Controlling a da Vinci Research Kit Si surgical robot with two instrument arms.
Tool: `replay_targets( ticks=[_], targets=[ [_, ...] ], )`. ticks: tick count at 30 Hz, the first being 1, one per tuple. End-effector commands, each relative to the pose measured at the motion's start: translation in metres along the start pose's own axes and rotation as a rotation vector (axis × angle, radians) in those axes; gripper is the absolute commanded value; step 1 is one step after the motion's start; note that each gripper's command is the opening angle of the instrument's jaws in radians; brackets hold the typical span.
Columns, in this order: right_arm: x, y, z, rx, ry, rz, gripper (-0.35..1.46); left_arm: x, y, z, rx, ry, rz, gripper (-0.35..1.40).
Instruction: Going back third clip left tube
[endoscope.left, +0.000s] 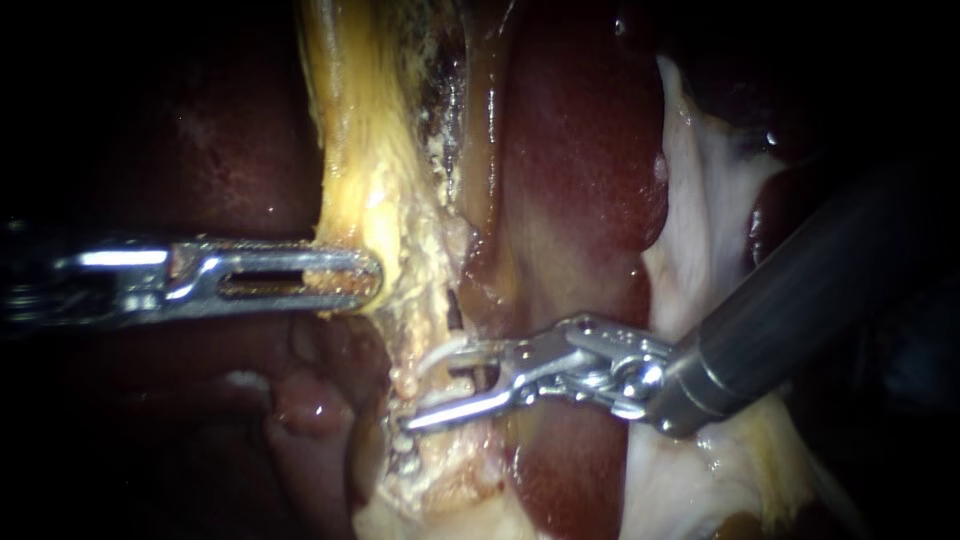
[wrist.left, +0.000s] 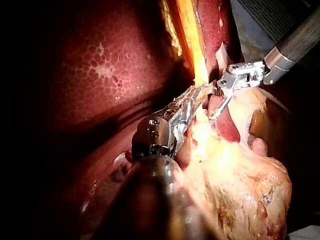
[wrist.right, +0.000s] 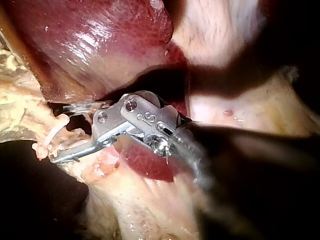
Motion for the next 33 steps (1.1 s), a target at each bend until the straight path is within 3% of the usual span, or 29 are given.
replay_targets(
  ticks=[1,8,17,24,33],
  targets=[
    [0.0002,-0.0001,-0.0005,0.003,-0.001,-0.006,0.6,0.0,0.0,0.0,0.0,0.0,0.0,-0.35],
    [0.0013,-0.002,-0.004,0.008,-0.001,-0.037,0.6,0.0,0.0,-0.0002,0.001,0.001,0.0,-0.35],
    [0.0044,-0.004,-0.0086,0.009,-0.011,-0.308,0.6,0.0,0.0,-0.0002,0.001,0.001,0.0,-0.35],
    [0.007,-0.0056,-0.0104,0.002,-0.014,-0.454,0.6,-0.0001,0.0,-0.0001,0.001,0.001,0.0,-0.35],
    [0.0076,-0.0062,-0.0107,0.003,-0.018,-0.545,0.6,-0.0001,0.0002,0.0002,0.0,0.0,0.006,-0.35]
  ],
)
